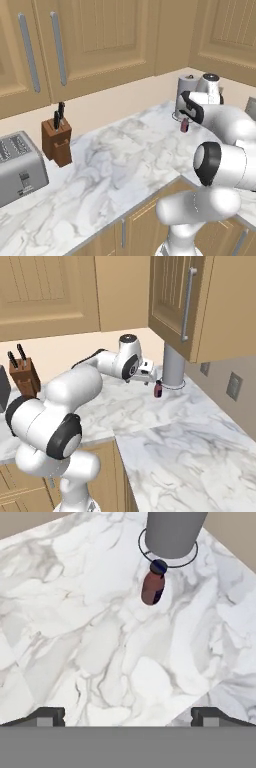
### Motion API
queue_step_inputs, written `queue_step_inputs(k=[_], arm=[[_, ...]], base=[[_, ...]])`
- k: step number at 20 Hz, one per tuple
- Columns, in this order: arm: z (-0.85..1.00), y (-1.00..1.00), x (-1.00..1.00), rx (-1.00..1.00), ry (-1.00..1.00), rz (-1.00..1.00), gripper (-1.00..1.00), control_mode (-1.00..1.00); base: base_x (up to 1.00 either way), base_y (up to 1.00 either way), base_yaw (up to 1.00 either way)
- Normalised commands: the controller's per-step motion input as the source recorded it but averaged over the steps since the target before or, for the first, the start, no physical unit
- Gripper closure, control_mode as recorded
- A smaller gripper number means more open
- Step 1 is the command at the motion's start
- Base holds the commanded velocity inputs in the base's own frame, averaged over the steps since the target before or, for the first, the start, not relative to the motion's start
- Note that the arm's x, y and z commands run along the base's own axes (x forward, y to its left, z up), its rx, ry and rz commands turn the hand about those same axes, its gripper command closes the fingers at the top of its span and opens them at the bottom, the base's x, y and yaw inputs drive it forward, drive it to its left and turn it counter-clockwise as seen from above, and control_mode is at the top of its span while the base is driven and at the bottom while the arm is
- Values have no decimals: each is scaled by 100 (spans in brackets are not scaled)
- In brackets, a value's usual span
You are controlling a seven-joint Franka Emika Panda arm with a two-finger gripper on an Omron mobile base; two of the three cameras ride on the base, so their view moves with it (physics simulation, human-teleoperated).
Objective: Place the drinks on the dining counter in a tight cluster.
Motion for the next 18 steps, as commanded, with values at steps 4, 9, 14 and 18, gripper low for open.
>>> queue_step_inputs(k=[4,9,14,18], arm=[[0,-19,54,0,2,0,-100,-100],[-1,-30,44,0,3,-2,-100,-100],[-35,-22,29,0,0,0,-100,-100],[-60,-13,25,0,0,0,-100,-100]], base=[[0,0,0],[0,0,0],[0,0,0],[0,0,0]])
